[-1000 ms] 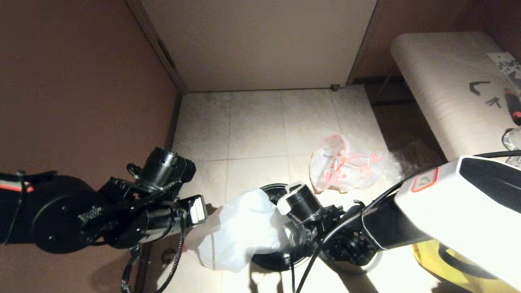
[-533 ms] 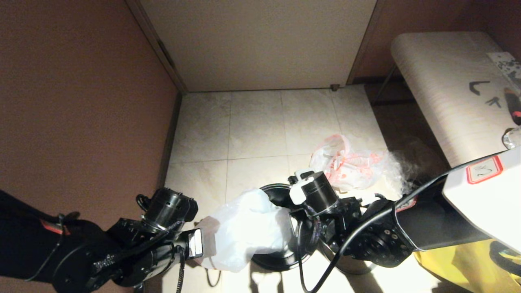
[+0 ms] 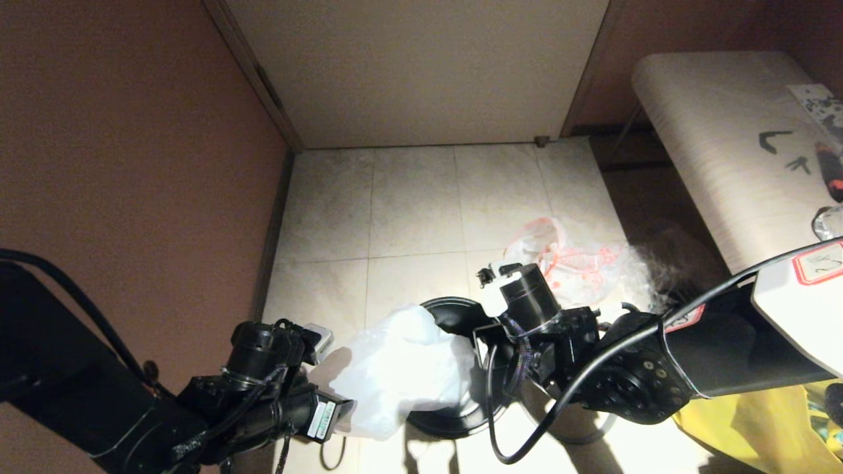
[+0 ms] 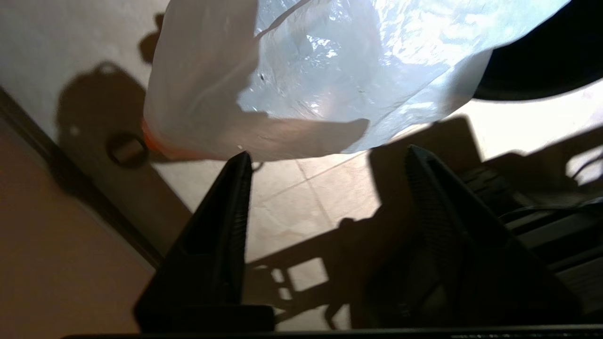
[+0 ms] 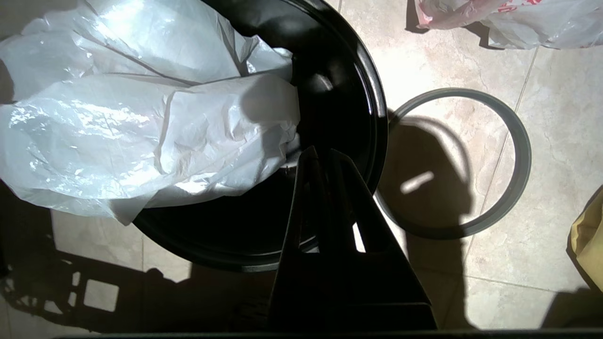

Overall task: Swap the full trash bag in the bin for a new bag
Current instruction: Put the new garbage bag on the trash can

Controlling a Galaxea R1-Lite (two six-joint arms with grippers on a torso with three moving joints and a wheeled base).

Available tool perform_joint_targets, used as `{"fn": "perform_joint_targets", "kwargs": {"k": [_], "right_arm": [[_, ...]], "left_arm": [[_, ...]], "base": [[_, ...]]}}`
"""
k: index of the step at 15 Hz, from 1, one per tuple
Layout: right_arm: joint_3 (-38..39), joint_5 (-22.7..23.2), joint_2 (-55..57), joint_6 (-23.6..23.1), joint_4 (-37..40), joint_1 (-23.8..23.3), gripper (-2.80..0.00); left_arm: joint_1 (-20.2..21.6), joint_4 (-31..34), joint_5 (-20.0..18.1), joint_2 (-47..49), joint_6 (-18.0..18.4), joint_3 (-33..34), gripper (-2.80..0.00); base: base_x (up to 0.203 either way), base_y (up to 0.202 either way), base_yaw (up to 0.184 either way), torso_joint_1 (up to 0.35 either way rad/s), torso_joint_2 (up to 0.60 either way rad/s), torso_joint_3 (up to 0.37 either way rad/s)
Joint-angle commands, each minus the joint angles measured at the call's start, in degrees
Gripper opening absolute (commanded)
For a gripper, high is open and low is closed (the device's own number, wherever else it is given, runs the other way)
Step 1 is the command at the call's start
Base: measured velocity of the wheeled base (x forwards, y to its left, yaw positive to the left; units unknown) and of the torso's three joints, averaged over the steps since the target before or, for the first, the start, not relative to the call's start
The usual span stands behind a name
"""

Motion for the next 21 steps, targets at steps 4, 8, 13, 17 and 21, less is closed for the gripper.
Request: {"fn": "perform_joint_targets", "kwargs": {"k": [4,8,13,17,21], "right_arm": [[-0.8,0.2,0.0,0.0,-0.2,-1.1,-2.8],[-2.6,1.3,-0.4,-0.2,0.1,-1.7,-2.8],[-5.6,1.3,-0.5,-1.2,0.8,-2.3,-2.8],[-6.1,1.3,-1.3,-1.3,3.0,-2.5,-2.8],[-6.3,1.3,-2.5,-1.3,3.2,-2.5,-2.8]], "left_arm": [[2.0,-2.5,-1.9,6.6,9.8,-1.5,0.0],[2.2,-9.3,-1.5,15.2,13.0,-5.8,0.0],[1.9,-10.1,-2.6,18.4,13.2,-8.2,-2.8],[1.8,-10.0,-6.1,18.7,13.2,-10.2,-2.8],[1.1,-9.5,-6.5,16.4,12.9,-10.0,-2.8]], "base": [[0.0,0.0,0.0,0.0,0.0,0.0],[0.0,0.0,0.0,0.0,0.0,0.0],[0.0,0.0,0.0,0.0,0.0,0.0],[0.0,0.0,0.0,0.0,0.0,0.0],[0.0,0.0,0.0,0.0,0.0,0.0]]}}
